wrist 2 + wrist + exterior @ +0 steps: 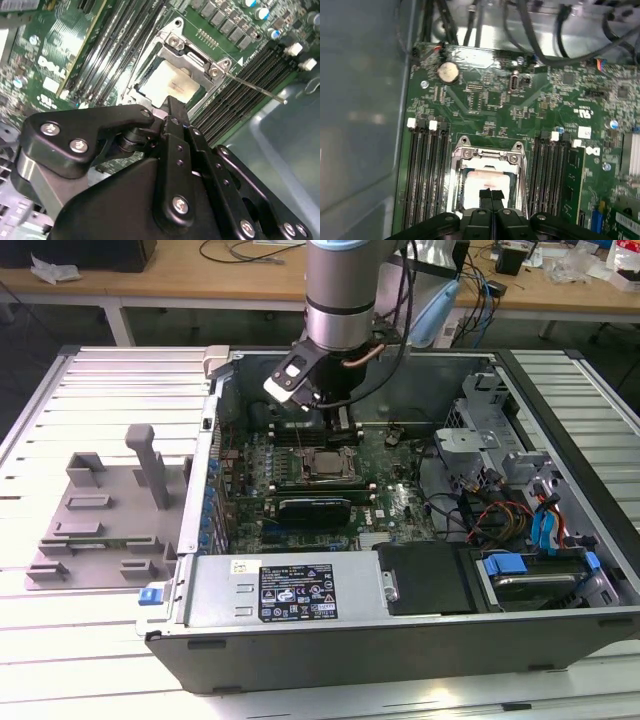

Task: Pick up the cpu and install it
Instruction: 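Close the cpu cover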

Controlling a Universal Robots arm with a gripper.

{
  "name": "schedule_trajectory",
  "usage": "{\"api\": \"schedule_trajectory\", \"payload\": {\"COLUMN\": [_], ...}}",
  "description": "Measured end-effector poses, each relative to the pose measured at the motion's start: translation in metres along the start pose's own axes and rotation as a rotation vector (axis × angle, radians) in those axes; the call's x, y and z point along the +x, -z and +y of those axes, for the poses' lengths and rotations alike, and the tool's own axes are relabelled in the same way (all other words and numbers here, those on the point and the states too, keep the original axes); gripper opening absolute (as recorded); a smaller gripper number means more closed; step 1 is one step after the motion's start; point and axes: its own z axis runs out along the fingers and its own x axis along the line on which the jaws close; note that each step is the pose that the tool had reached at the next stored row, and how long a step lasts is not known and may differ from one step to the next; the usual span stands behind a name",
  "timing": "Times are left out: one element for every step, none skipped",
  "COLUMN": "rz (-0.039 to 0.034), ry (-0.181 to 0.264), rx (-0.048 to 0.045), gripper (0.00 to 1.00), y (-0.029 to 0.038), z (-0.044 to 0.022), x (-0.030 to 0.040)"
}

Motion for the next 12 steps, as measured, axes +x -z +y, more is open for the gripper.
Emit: {"api": "schedule_trajectory", "payload": {"rz": [0.001,0.0018,0.0025,0.004,0.0058,0.007,0.0078,0.0085,0.0098,0.011,0.0116,0.0127], "ry": [0.032,0.054,0.074,0.118,0.174,0.208,0.234,0.252,0.294,0.33,0.348,0.378], "rx": [-0.0002,-0.0004,-0.0006,-0.001,-0.0014,-0.0017,-0.0019,-0.002,-0.0024,-0.0026,-0.0028,-0.0031], "gripper": [0.11,0.11,0.11,0.11,0.11,0.11,0.11,0.11,0.11,0.11,0.11,0.11], "y": [0.0,0.0,0.0,0.0,0.0,0.0,0.0,0.0,0.0,0.0,0.0,0.0], "z": [0.0,0.0,0.0,0.0,0.0,0.0,0.0,0.0,0.0,0.0,0.0,0.0], "x": [0.0,0.0,0.0,0.0,0.0,0.0,0.0,0.0,0.0,0.0,0.0,0.0]}}
